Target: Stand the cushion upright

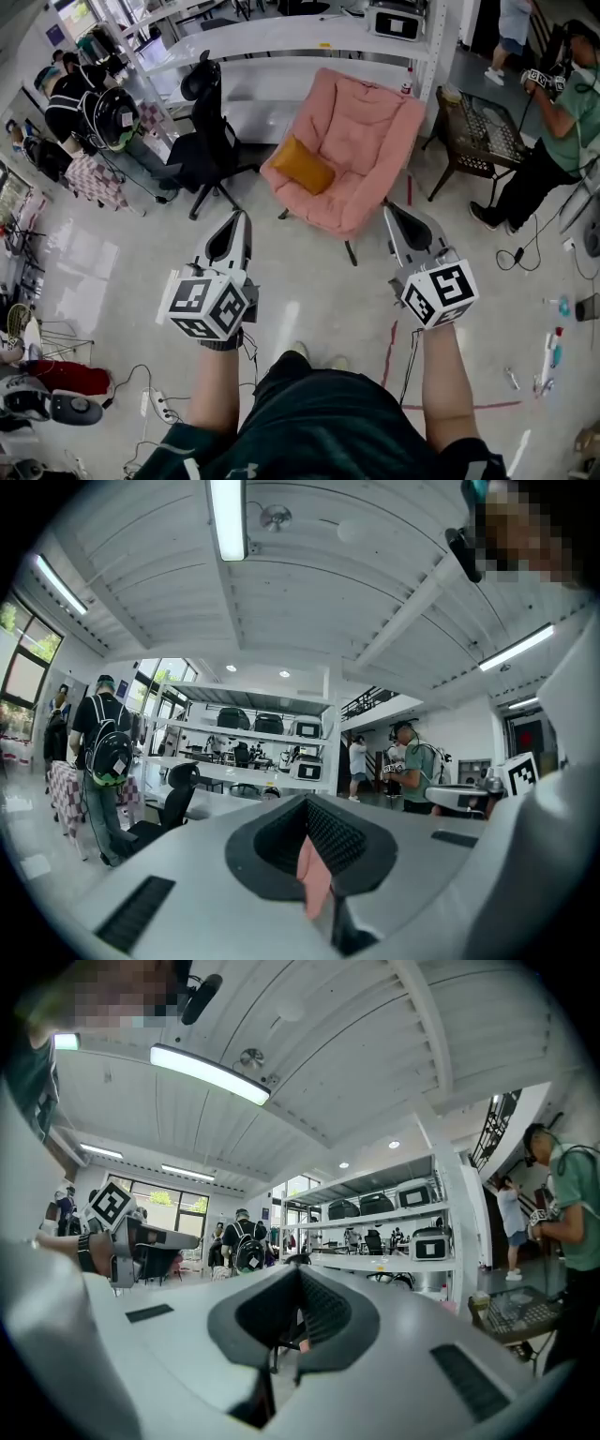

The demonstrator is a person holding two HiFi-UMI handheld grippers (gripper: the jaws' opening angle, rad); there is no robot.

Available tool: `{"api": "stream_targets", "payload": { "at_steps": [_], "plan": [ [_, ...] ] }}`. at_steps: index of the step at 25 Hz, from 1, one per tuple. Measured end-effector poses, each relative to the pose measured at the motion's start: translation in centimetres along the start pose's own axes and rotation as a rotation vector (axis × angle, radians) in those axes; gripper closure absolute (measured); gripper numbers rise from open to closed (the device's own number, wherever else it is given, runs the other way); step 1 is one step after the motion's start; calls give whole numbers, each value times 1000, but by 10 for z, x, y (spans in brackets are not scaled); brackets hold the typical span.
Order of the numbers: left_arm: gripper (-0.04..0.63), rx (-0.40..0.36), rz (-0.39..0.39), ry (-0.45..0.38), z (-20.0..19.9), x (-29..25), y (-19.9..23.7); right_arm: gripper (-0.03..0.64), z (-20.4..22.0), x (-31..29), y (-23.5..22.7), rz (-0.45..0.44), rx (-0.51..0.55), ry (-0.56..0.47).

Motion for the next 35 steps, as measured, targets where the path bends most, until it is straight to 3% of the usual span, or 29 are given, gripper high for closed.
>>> {"api": "stream_targets", "payload": {
  "at_steps": [12,35],
  "plan": [
    [589,7,12,12,13,-50,30,615,27,-47,-18,2,-4,30],
    [590,23,62,33,-10,-221,222,614,75,-297,-23,1,15,149]
  ]
}}
Point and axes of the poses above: the fingertips, and each gripper's own axes: x backward along the fingers, y to its left, z out of its underside, the point moved 6 cm from there along x, backward along the fingers, and after that the axes turned 6 degrees about x, right-handed, at the moved point
